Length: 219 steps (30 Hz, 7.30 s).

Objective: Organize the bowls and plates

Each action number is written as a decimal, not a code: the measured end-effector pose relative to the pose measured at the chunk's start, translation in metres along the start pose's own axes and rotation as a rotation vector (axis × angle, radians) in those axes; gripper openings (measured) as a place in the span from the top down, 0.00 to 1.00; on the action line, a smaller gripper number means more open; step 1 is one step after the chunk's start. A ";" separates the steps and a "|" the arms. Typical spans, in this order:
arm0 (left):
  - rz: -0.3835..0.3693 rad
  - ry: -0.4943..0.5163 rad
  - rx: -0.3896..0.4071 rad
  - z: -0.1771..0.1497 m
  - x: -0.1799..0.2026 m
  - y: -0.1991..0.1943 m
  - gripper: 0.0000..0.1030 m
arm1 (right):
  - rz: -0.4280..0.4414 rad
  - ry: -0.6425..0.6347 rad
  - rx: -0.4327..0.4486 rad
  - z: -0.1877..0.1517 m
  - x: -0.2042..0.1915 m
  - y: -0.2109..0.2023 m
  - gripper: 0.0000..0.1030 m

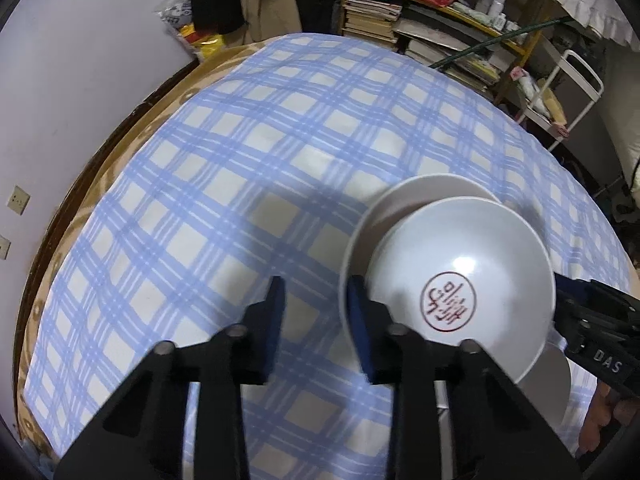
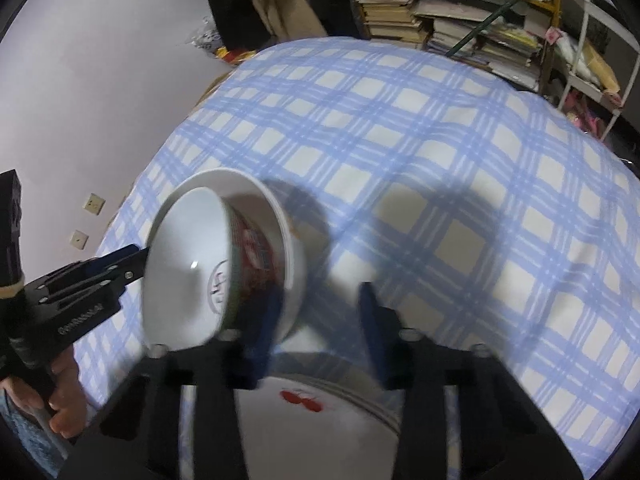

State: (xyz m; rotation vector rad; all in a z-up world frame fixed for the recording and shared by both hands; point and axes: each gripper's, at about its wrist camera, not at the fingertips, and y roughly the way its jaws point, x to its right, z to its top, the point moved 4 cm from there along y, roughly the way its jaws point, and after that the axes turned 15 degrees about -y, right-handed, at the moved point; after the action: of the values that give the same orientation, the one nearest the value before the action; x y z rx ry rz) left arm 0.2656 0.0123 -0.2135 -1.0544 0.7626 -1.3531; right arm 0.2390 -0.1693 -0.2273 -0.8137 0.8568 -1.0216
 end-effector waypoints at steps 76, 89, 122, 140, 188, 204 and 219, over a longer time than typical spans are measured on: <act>-0.068 -0.102 -0.130 0.010 -0.003 0.020 0.97 | -0.020 0.225 -0.150 0.013 -0.005 0.012 0.91; -0.081 -0.146 -0.176 0.018 -0.004 0.007 0.98 | -0.094 0.143 -0.191 0.028 -0.018 -0.002 0.92; -0.092 -0.115 -0.213 0.007 -0.008 0.013 0.97 | -0.112 0.138 -0.278 0.012 -0.023 0.021 0.89; -0.128 -0.092 -0.117 -0.007 0.009 -0.073 0.98 | -0.094 0.179 -0.156 -0.009 -0.037 -0.068 0.89; 0.033 0.071 0.184 -0.134 0.025 -0.175 0.38 | -0.270 0.092 0.147 -0.124 -0.036 -0.192 0.41; -0.056 0.059 0.456 -0.167 -0.007 -0.246 0.11 | -0.393 0.011 0.361 -0.154 -0.053 -0.259 0.00; -0.039 0.111 0.523 -0.173 -0.018 -0.252 0.11 | -0.489 -0.117 0.423 -0.159 -0.071 -0.251 0.00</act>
State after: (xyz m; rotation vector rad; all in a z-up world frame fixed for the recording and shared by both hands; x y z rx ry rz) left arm 0.0070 0.0257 -0.0501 -0.5859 0.4288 -1.5436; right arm -0.0144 -0.2058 -0.0612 -0.7215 0.3196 -1.5060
